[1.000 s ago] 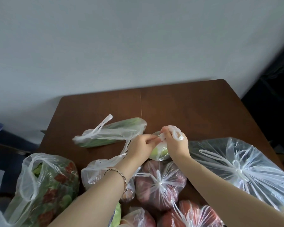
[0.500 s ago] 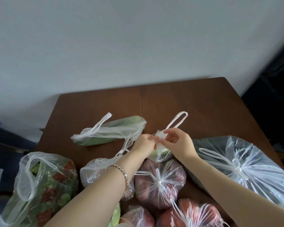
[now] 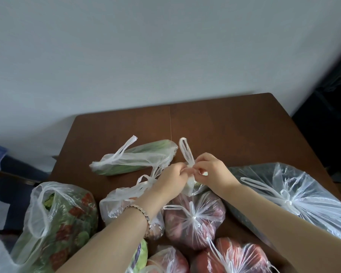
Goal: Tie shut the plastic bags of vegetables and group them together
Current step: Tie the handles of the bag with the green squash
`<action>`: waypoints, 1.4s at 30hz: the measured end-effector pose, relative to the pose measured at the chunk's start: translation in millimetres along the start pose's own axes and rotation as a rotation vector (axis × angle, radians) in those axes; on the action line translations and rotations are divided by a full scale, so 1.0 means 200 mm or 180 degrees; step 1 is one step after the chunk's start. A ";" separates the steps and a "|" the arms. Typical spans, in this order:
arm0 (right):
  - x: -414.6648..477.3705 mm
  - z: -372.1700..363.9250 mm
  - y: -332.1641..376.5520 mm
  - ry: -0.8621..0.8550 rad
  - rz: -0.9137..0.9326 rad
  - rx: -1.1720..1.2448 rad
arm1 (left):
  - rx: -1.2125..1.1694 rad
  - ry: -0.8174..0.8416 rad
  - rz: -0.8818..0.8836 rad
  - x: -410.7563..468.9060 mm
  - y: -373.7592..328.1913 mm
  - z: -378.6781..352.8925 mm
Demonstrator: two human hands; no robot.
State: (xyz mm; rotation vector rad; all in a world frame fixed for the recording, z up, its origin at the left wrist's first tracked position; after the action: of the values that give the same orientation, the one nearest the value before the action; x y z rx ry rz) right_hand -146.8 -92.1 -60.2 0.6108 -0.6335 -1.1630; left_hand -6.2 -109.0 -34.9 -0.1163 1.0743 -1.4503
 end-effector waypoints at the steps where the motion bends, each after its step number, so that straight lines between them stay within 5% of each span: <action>1: 0.00 0.00 0.00 -0.0107 -0.0056 0.0151 | -0.0094 -0.0080 -0.0005 0.00 0.01 0.00; 8: -0.03 0.00 0.02 -0.0462 -0.0915 0.1065 | 0.0161 -0.0737 -0.0713 0.00 0.05 -0.04; 14: -0.02 0.05 0.03 -0.0102 -0.1245 0.2147 | -0.0879 -0.0487 -0.0046 0.02 0.04 -0.07; 20: -0.07 0.00 0.02 -0.0420 -0.0156 0.0591 | -0.1312 0.0087 0.0901 0.04 0.02 -0.08; 23: -0.07 -0.02 0.00 -0.0441 0.0325 -0.0364 | -0.1597 0.0061 0.0940 0.03 0.03 -0.06; 28: -0.09 -0.02 0.01 -0.0473 0.0949 -0.1623 | -0.0914 -0.0375 0.0685 0.02 0.04 -0.07; 37: -0.25 -0.05 -0.05 -0.0231 0.0419 -0.1747 | -0.0529 -0.0933 0.0877 0.02 0.11 -0.08; 42: -0.20 0.01 0.05 0.0435 -0.0680 -0.1363 | 0.0815 -0.1209 -0.0427 -0.09 0.00 -0.03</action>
State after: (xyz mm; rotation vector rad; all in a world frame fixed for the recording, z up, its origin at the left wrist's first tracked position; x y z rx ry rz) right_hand -152.7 -51.2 -57.5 0.3917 -0.1926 -1.3928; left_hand -6.8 -90.4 -28.5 -0.2728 0.5765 -1.5958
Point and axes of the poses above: each hand's wrist, its own x-axis towards the middle knuckle, its own z-axis out of the back of the hand, y = z × x, the point moved 1 cm from there along x, towards the middle knuckle, and after that the axes turned 9 degrees about z, right-handed, at the moved point
